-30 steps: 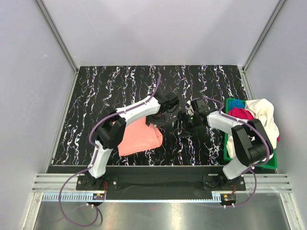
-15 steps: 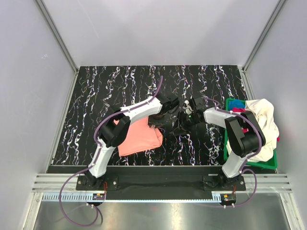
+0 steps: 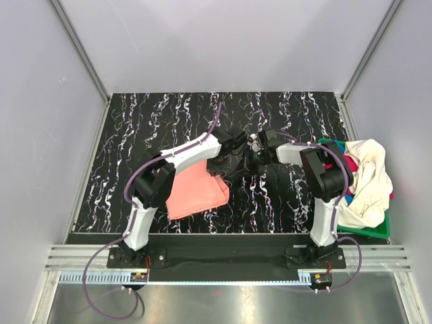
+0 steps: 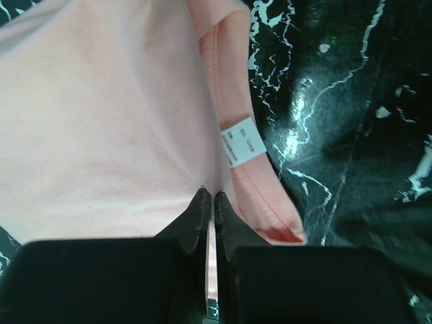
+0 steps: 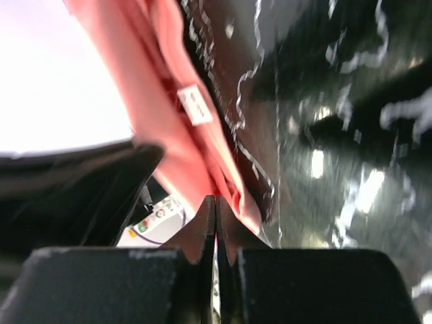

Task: Fold and stack the t-shirts
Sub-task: Neatly place the folded tshirt to the corner

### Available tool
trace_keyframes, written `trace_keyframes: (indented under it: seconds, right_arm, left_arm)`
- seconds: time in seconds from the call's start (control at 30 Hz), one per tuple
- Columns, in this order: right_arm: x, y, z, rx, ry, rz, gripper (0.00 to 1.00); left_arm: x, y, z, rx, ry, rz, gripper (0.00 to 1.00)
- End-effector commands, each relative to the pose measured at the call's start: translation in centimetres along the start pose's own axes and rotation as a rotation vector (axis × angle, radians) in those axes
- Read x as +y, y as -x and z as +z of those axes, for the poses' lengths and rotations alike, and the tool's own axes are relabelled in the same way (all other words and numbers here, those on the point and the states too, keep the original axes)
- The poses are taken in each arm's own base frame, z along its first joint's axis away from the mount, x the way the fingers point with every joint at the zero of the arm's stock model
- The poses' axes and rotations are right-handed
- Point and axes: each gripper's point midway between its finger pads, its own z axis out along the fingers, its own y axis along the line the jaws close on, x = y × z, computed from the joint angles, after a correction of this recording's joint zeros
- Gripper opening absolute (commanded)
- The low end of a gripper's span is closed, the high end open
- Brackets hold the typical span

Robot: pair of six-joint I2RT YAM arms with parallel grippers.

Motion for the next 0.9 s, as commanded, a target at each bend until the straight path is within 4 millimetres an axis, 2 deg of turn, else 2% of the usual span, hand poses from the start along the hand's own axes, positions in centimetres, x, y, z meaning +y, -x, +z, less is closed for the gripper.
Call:
trace_keyframes:
  seconds: [0.0, 0.2, 0.5, 0.63, 0.87]
  right_arm:
    - [2.2, 0.7, 0.9, 0.034, 0.082, -0.024, 0.01]
    - [3.8, 0.6, 3.4, 0.065, 0.072, -0.050, 0.00]
    - [1.4, 0.5, 5.9, 0.065, -0.024, -0.066, 0.00]
    - [-0.7, 1.1, 6.9, 0.042, -0.097, -0.064, 0.00]
    - [-2.7, 0.9, 6.9, 0.023, -0.198, -0.045, 0.00]
  left_arm:
    - [-0.2, 1.4, -3.0, -0.068, -0.083, -0.025, 0.00]
    - [0.0, 1.3, -3.5, -0.074, -0.092, -0.020, 0.00]
    - [0.4, 1.9, -4.4, -0.092, -0.114, -0.031, 0.00]
    - [0.2, 2.0, -4.6, -0.096, -0.128, -0.031, 0.00]
    - [-0.6, 2.7, -5.7, -0.115, -0.178, -0.043, 0.00]
